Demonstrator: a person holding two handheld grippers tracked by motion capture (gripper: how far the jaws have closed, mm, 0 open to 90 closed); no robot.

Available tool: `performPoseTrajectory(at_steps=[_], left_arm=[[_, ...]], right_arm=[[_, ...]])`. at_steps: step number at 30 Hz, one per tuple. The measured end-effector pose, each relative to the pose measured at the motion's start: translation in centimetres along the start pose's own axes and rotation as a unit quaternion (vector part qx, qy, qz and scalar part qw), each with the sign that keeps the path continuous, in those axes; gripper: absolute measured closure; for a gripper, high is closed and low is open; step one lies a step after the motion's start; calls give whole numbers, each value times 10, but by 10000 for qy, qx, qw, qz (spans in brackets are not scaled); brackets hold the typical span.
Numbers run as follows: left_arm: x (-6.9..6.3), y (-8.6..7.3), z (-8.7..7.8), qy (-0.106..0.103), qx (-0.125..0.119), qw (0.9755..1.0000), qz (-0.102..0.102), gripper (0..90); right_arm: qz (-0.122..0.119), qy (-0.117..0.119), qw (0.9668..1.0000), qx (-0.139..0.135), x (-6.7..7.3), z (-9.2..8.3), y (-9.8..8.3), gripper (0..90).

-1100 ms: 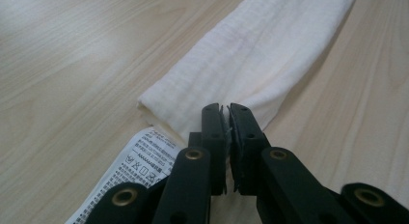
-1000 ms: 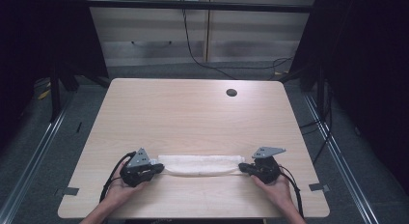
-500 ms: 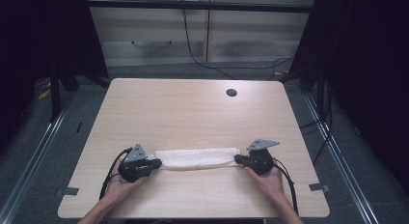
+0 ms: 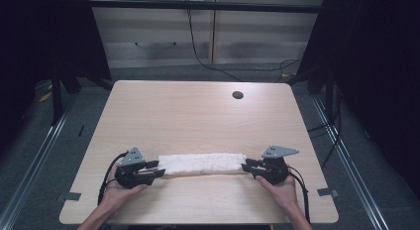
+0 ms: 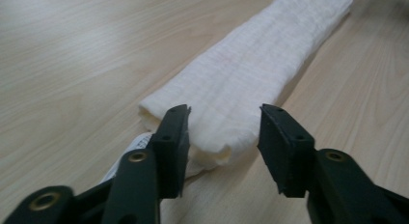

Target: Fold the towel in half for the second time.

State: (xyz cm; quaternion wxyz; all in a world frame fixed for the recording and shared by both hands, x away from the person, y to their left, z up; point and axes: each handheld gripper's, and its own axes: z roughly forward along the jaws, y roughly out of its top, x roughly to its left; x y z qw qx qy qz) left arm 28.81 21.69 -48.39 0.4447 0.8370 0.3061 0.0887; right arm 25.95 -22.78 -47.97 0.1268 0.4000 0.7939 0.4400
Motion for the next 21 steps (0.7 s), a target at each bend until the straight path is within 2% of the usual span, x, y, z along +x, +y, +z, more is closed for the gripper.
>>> performPoseTrajectory(at_steps=[4, 8, 11, 15, 18, 21], left_arm=[[5, -2, -11, 42, -31, 9999, -117, 414], [12, -6, -20, 163, -34, 9996, -248, 327], [18, -10, -25, 291, -41, 9990, -336, 281], [26, -14, -30, 490, -72, 9972, -559, 229], [31, -17, -29, 512, -24, 9965, -659, 199], [33, -19, -27, 518, -24, 9958, -754, 166]], right_arm=[[98, -105, 9996, -252, 1, -16, 0, 576], [314, -226, 9986, -372, -3, -28, -5, 482], [421, -393, 9977, -358, -7, -35, -13, 428], [577, -594, 9957, -416, -14, -46, -23, 382], [702, -758, 9937, -437, -20, -50, -28, 347], [756, -876, 9927, -345, -25, -47, -30, 329]])
